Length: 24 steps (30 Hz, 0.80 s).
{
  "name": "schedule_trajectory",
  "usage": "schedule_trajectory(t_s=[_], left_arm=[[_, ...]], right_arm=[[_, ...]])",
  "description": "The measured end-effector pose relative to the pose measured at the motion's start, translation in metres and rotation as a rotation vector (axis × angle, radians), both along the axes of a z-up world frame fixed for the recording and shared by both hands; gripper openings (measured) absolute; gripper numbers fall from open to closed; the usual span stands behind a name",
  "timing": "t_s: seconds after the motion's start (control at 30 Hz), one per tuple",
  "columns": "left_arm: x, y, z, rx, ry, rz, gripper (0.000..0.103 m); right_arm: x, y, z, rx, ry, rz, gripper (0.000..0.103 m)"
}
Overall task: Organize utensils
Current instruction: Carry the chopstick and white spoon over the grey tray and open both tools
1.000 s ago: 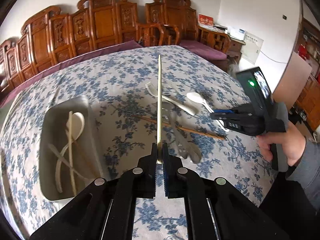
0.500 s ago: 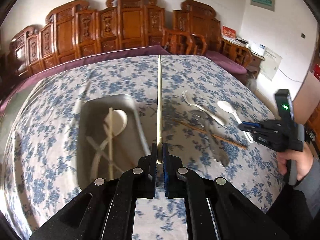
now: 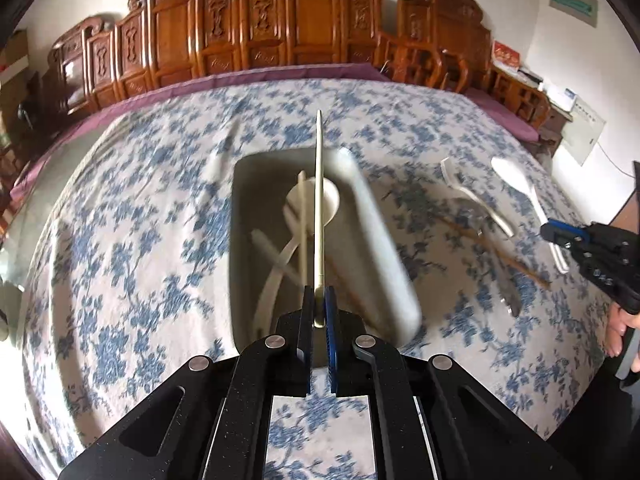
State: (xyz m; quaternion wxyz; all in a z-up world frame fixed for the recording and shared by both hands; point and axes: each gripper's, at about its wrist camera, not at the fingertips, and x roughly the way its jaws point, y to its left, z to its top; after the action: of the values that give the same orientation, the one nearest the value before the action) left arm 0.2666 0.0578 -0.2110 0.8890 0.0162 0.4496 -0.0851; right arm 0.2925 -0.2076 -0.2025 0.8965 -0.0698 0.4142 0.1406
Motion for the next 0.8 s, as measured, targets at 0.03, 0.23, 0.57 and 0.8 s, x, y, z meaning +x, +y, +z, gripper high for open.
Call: schedule_trajectory(t_s=[0.03,0.23,0.57,0.8], left_arm=[[0.001,0.002,-0.003,0.006,0.015,0.004,0.004],[0.007,0.009,-0.015,0.012,0.063,0.008,0.004],[0.007,0.017,-0.009,-0.008,0.066,0.021,0.004],[0.005,0.016,-0.012,-0.002,0.086,-0.003,0.004]], right_arm=[[-0.001,0.006,0.003,0.005,-0.004,0.013,0.011],[-0.006,0.041,0.016,0.026,-0.021,0.079,0.011],[-0.015,0.089,0.027,0.027,-0.022,0.166,0.011],[-0.017,0.104,0.023,0.015,-0.010,0.189,0.011]])
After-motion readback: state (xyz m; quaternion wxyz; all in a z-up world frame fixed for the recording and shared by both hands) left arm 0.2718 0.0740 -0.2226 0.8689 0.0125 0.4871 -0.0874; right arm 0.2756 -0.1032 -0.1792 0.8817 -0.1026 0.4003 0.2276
